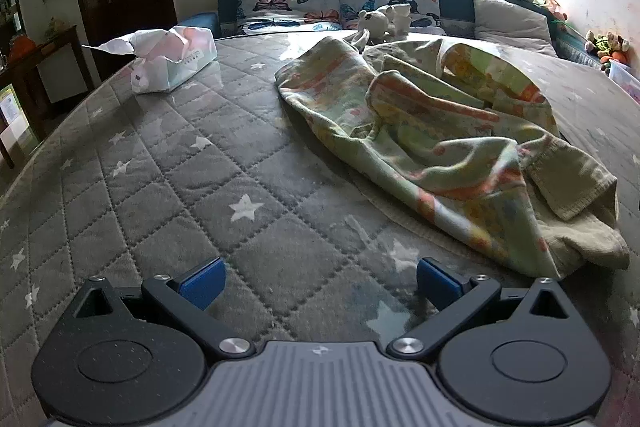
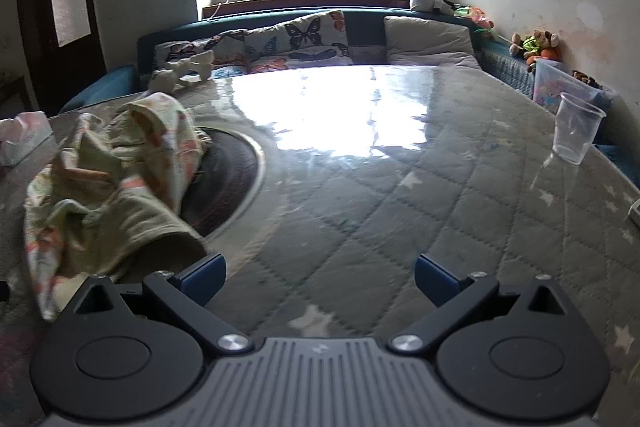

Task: Fold clothes
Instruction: 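Approach the crumpled striped shirt with both tools open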

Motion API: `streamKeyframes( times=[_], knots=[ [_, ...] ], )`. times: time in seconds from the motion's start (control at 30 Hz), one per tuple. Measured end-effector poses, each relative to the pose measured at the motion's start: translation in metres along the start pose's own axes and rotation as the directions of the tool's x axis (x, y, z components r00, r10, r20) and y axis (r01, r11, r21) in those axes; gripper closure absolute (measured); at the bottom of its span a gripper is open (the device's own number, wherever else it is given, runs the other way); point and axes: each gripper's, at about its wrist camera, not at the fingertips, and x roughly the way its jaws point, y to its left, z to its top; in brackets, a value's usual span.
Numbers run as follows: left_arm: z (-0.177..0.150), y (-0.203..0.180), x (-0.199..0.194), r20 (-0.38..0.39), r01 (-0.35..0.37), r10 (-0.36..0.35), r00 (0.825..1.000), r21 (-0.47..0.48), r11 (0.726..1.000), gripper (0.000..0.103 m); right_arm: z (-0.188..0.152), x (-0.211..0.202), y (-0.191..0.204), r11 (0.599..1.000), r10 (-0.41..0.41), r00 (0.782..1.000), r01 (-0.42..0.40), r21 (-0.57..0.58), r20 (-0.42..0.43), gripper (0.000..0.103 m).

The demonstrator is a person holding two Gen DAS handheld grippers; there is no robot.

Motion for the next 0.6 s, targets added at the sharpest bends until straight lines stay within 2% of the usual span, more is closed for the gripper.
streamKeyframes(
  times=[0.6],
  knots=[
    [-0.022, -0.002, -0.026, -0.007, -0.008, 0.008, 1.0, -0.004, 1.0, 0.0, -0.017, -0.034, 0.036, 0.995, 0.095, 0.995, -0.095, -0.026, 0.011, 0.004]
  ],
)
